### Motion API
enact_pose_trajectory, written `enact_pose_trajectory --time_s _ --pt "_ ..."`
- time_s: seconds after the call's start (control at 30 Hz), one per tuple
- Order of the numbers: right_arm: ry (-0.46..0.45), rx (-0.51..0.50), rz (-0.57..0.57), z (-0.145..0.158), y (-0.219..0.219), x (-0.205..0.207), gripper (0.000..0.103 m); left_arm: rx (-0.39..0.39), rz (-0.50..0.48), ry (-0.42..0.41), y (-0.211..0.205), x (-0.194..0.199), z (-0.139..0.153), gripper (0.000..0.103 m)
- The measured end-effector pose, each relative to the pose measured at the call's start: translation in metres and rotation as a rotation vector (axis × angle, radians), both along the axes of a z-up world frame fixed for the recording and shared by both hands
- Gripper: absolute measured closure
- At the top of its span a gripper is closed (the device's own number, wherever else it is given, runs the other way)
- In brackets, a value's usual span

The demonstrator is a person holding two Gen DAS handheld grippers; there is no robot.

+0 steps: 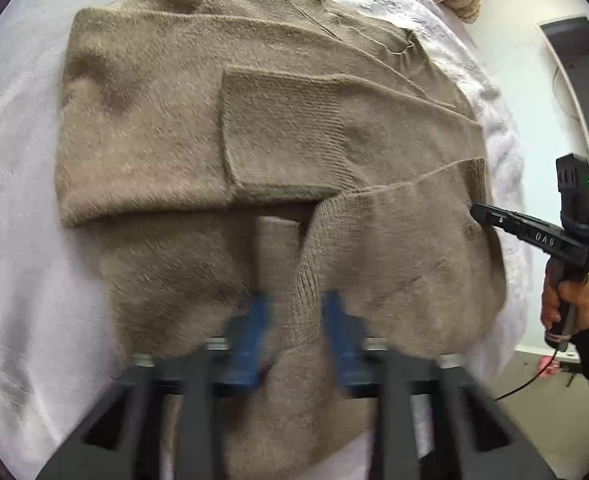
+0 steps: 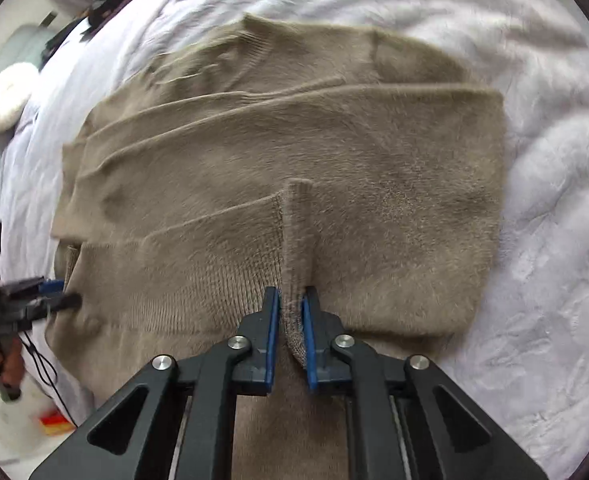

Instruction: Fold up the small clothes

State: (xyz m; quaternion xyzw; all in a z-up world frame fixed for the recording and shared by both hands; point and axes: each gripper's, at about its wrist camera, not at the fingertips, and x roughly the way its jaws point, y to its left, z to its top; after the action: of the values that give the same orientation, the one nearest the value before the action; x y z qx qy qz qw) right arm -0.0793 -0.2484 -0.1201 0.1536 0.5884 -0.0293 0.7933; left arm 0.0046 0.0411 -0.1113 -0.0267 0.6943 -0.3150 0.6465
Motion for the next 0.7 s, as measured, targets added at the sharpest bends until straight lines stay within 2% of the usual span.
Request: enact_pose_trajectory --time_s 0.07,0.27,0.33,0.37,0.5,0.57,0.7 --pt "-0.014 -0.024 0.013 0.007 0.004 -0.008 0.096 -0.015 -0.004 -0.034 0.001 -0.006 0.008 0.084" --pt "-0.107 -0.079 0.0 0.041 0.011 -0.035 0.097 -0.083 0.018 -0.168 0.003 -0.012 0.062 0.084" --pt "-0.145 -0.099 -0.01 0.057 0.012 -0.041 0.096 -0.09 0.026 -0.214 0.007 -0.009 0.08 0.087" --pt "-0.171 -0.109 -0.016 0.067 0.011 -0.04 0.097 -0.095 0.037 -0.245 0.008 -0.005 0.093 0.095" --pt "-0.248 -0.126 -0.023 0.099 0.01 -0.039 0.097 -0.121 0.088 -0.324 0.017 0.02 0.122 0.095" --pt "-0.276 -0.15 -0.019 0.108 0.013 -0.029 0.097 -0.126 0.092 -0.351 0.02 0.036 0.126 0.095" --pt "-0.289 -0.143 -0.021 0.115 0.006 -0.01 0.097 -0.081 0.078 -0.356 0.011 0.056 0.115 0.095"
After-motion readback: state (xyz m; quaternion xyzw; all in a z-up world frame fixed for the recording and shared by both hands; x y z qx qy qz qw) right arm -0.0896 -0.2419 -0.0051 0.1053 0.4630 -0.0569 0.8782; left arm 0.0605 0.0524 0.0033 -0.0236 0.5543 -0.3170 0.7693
